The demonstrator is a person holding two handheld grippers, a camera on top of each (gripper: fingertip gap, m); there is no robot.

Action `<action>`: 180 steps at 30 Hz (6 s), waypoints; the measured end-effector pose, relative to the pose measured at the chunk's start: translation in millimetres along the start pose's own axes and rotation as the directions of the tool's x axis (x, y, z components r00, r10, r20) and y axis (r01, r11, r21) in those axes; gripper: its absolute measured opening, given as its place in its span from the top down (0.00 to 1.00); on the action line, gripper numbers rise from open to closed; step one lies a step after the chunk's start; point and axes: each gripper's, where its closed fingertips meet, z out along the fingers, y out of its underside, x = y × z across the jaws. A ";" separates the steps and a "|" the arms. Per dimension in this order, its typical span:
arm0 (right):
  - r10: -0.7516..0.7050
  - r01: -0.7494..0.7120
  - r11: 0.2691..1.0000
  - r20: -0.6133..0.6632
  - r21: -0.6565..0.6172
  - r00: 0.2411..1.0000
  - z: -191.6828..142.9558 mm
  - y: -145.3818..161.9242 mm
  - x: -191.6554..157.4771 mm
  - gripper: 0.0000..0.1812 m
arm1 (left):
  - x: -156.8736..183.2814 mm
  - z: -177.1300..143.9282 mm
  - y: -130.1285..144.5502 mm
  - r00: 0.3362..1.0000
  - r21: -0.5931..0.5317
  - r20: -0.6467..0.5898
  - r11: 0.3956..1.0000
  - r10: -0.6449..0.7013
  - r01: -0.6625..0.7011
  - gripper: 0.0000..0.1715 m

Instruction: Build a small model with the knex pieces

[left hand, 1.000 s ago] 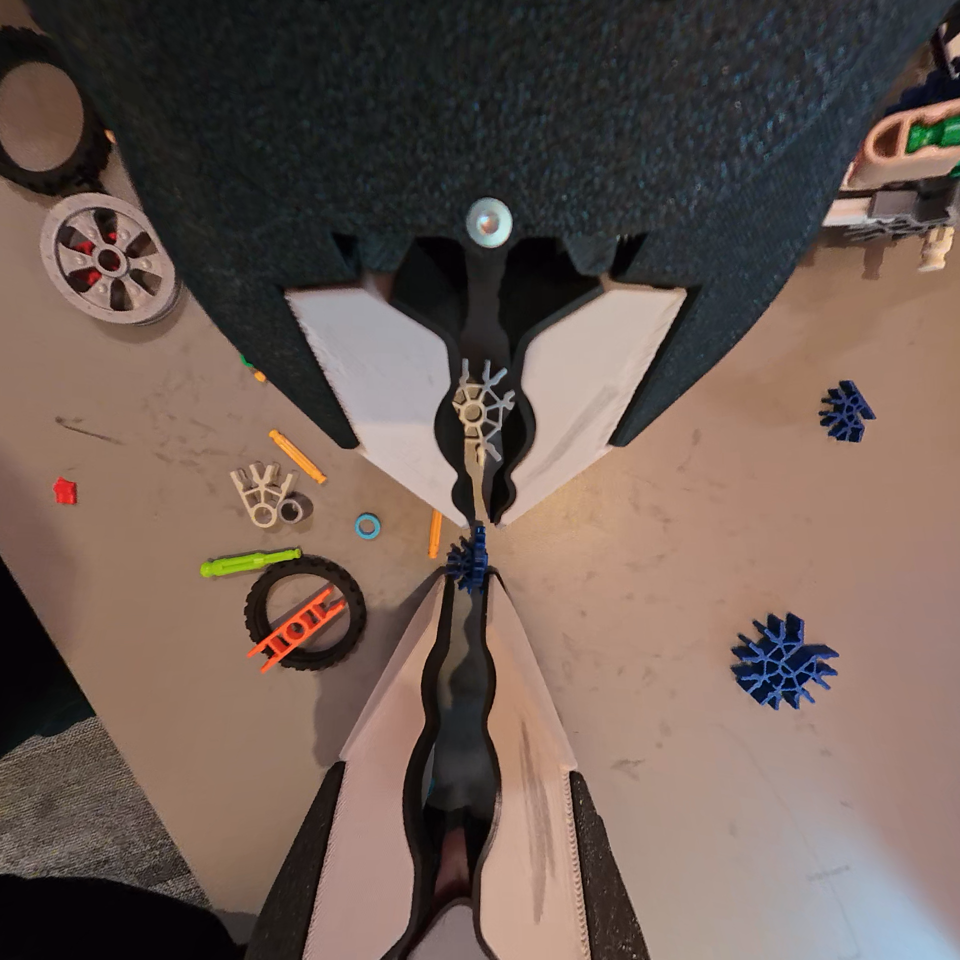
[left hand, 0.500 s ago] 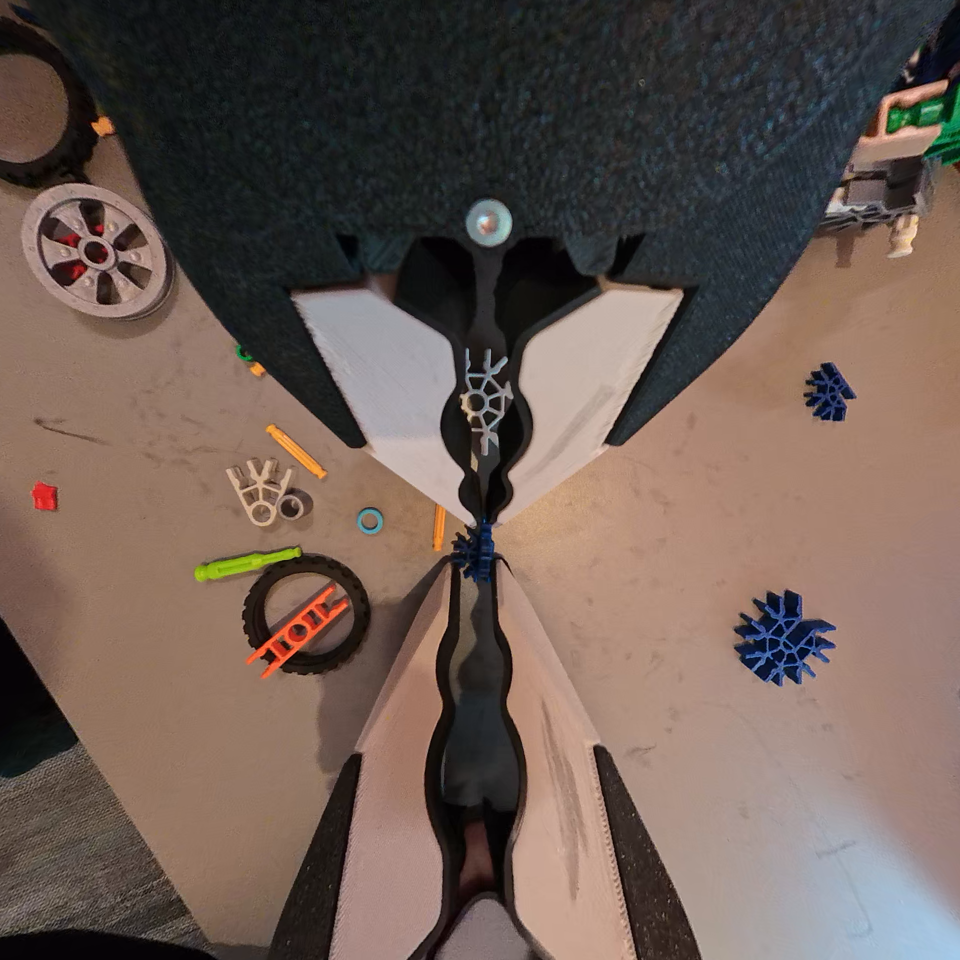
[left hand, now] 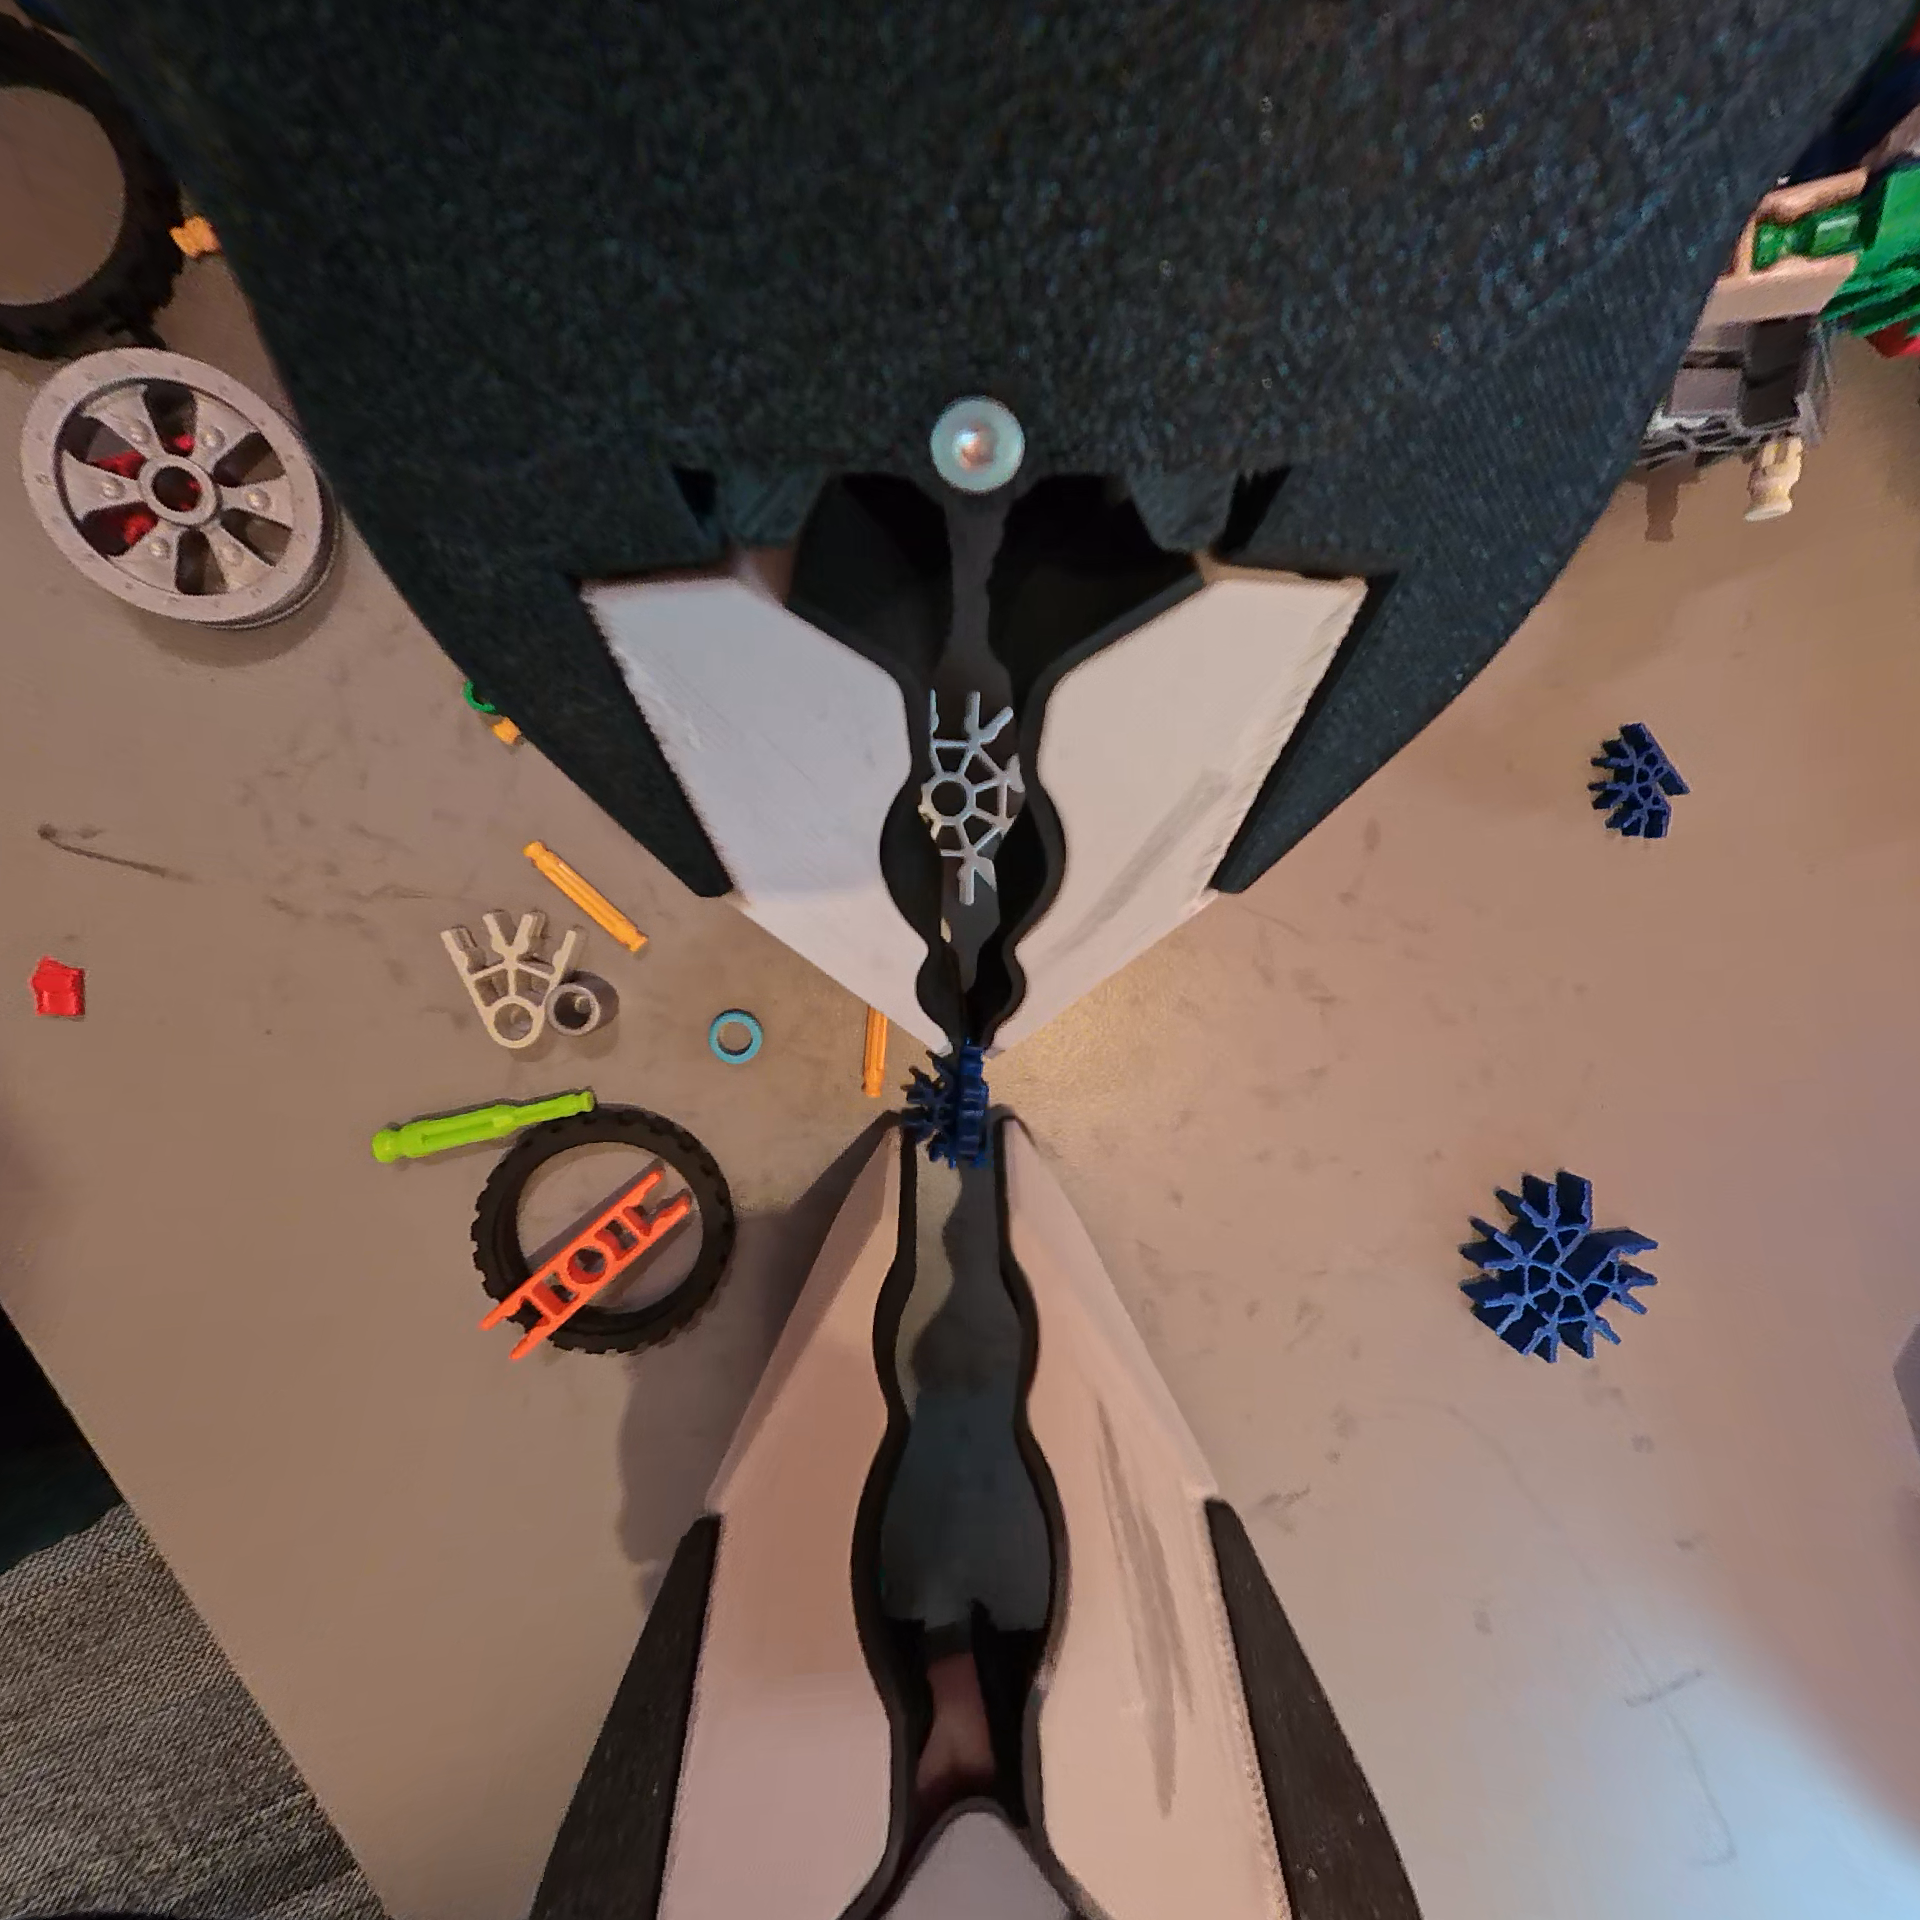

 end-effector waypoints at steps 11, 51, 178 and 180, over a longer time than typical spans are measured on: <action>-0.005 0.005 1.000 -0.008 -0.025 1.000 -3.5 6.6 0.8 0.96 | -0.7 -0.1 0.4 1.000 0.002 -0.004 1.000 -0.012 0.012 1.00; 0.092 -0.093 0.996 -0.057 -0.014 0.994 -4.2 8.0 18.8 0.96 | -13.3 -1.7 0.3 0.983 -0.008 0.183 1.000 -0.024 0.026 0.94; -0.292 0.466 0.843 -0.499 0.268 0.816 -17.0 -133.1 18.2 0.97 | -15.1 -118.7 -12.4 0.754 0.359 0.621 0.933 -0.212 -0.033 0.99; -0.287 0.465 0.838 -0.495 0.285 0.820 -13.5 -138.7 17.4 0.97 | -14.2 -124.0 -8.6 0.751 0.384 0.617 0.923 -0.235 -0.026 0.99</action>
